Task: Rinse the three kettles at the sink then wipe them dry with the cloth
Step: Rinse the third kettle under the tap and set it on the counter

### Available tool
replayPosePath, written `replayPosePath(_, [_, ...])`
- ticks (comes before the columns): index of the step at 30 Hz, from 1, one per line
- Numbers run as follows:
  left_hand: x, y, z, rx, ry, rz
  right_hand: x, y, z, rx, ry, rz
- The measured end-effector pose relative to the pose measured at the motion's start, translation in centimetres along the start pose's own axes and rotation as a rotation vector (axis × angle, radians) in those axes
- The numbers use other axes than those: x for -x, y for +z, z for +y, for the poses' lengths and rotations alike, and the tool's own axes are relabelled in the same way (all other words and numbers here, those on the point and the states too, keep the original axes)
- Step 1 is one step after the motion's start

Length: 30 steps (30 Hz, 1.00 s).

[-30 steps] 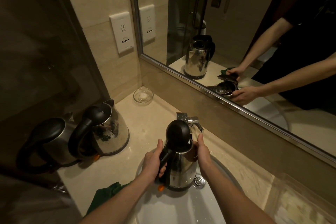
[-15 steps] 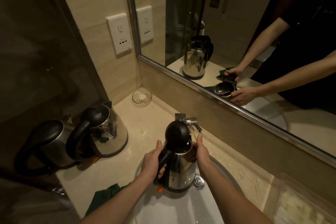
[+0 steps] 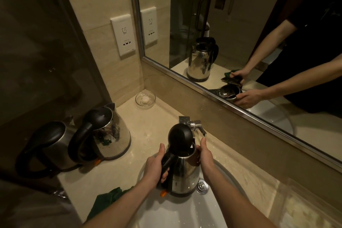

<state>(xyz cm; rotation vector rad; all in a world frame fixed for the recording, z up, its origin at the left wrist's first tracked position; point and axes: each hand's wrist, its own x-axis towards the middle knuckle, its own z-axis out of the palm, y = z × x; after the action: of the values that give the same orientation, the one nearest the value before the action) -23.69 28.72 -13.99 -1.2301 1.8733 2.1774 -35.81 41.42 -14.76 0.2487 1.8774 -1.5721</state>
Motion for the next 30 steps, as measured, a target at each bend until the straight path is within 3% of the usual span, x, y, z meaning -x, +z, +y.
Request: replayPosePath(30, [0.40, -0.06, 0.25, 0.014, -0.005, -0.007, -0.05, 0.01, 0.13, -0.003, -0.028, 0.010])
